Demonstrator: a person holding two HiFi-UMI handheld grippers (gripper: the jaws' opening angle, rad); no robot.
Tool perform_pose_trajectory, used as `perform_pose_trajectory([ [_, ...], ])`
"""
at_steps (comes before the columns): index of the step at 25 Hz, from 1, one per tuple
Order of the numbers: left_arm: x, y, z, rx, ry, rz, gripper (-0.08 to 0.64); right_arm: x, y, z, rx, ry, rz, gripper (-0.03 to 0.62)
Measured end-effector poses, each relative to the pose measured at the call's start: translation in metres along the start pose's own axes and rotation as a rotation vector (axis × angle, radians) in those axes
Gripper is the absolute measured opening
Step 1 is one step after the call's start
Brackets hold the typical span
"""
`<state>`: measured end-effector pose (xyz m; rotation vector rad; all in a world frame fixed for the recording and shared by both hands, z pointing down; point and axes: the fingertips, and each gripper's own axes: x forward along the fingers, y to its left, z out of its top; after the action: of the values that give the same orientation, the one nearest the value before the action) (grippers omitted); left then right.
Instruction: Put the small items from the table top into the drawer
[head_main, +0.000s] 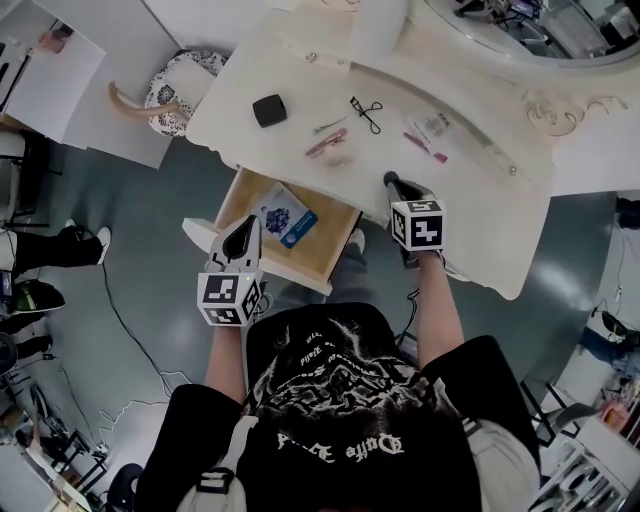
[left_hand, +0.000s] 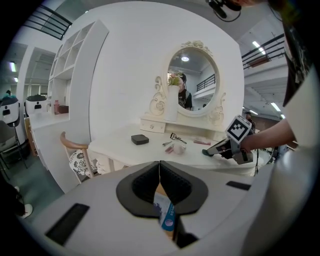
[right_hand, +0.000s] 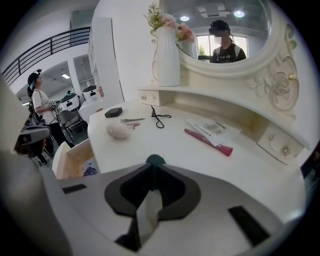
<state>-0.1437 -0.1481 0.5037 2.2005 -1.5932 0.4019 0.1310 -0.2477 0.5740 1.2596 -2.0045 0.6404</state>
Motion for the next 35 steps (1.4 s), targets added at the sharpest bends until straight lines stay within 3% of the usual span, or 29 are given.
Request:
perform_pose_trajectory([
  [8, -0.004, 0.005, -0.001, -0.002, -0.011, 0.004, 0.017, -0.014, 0.019, 0.02, -0.046, -0.09, 0.012, 0.037],
  [17, -0.016, 0.018, -0.005, -0.013, -0.027, 0.019, 0.017, -0.026, 0.076, 0.038, -0.135, -0.154, 0.108, 0.038],
  [35, -0.044, 0.052, -0.017, -0.041, -0.032, 0.053, 0.017, 0.006, 0.165, -0.006, -0.195, -0.044, 0.258, 0.038],
])
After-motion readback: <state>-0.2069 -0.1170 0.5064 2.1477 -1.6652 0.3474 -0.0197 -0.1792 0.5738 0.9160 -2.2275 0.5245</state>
